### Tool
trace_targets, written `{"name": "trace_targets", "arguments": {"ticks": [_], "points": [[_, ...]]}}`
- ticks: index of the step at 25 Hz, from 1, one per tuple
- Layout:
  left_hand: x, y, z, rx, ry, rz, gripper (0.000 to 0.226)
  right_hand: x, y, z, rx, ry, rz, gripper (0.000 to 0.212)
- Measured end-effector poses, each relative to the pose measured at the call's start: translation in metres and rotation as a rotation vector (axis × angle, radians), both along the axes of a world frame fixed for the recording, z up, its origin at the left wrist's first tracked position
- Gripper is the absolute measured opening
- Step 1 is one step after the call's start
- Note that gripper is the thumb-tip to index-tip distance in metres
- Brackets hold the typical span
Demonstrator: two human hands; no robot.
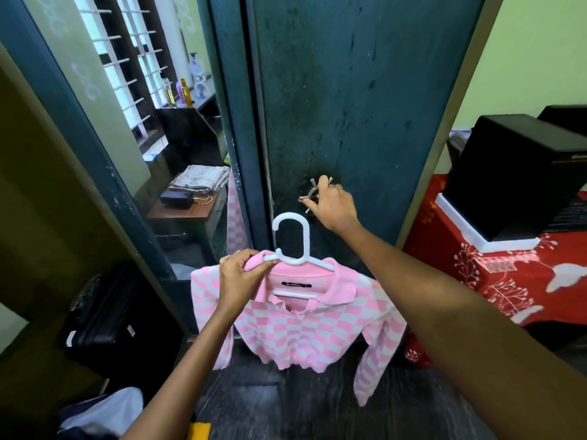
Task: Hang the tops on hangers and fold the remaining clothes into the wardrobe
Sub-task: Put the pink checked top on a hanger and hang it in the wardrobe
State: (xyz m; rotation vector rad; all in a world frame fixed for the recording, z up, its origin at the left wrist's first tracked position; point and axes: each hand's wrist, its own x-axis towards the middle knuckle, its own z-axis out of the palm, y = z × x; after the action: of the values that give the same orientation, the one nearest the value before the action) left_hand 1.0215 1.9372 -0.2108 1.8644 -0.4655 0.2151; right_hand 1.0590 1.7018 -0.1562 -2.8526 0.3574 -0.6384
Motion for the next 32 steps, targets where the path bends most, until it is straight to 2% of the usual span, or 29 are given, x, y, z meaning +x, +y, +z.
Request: {"name": "trace_targets", "arguments": {"ticks": [7,15,20,23,25,27,28,29,32], "points": [[-0.074,-0.011,-0.006,0.035,-0.033,0.034,0.012,-0.08,-0.029,-0.001,-0.036,-0.003,0.137,0.043],[-0.152,-0.003,-0.022,-0.041,0.058,0.098,0.022,-0.177,-0.075,-0.002,0.111,0.016,0.15,0.042],[-0.176,0.001,-0.017,-0.093,0.102,0.133,0.019,-0.224,-0.11,-0.005,0.249,0.0,0.162,0.058],[-0.181,-0.002,-0.011,-0.122,0.089,0.13,0.017,-0.251,-0.118,-0.014,0.476,-0.089,0.144,0.073],[-0.182,-0.005,-0.008,-0.115,0.066,0.131,0.014,-0.275,-0.107,-0.023,0.722,-0.184,0.066,0.068],[-0.18,-0.005,-0.004,-0.095,0.046,0.128,0.015,-0.298,-0.089,-0.032,1.016,-0.375,0.03,0.06],[-0.179,-0.005,-0.003,-0.084,0.037,0.128,0.017,-0.308,-0.08,-0.034,1.09,-0.492,0.019,0.063],[-0.177,-0.004,-0.002,-0.073,0.029,0.129,0.018,-0.315,-0.07,-0.035,1.095,-0.577,0.012,0.067],[-0.172,-0.004,0.003,-0.043,0.005,0.133,0.019,-0.324,-0.053,-0.03,0.864,-0.637,-0.135,0.073]]}}
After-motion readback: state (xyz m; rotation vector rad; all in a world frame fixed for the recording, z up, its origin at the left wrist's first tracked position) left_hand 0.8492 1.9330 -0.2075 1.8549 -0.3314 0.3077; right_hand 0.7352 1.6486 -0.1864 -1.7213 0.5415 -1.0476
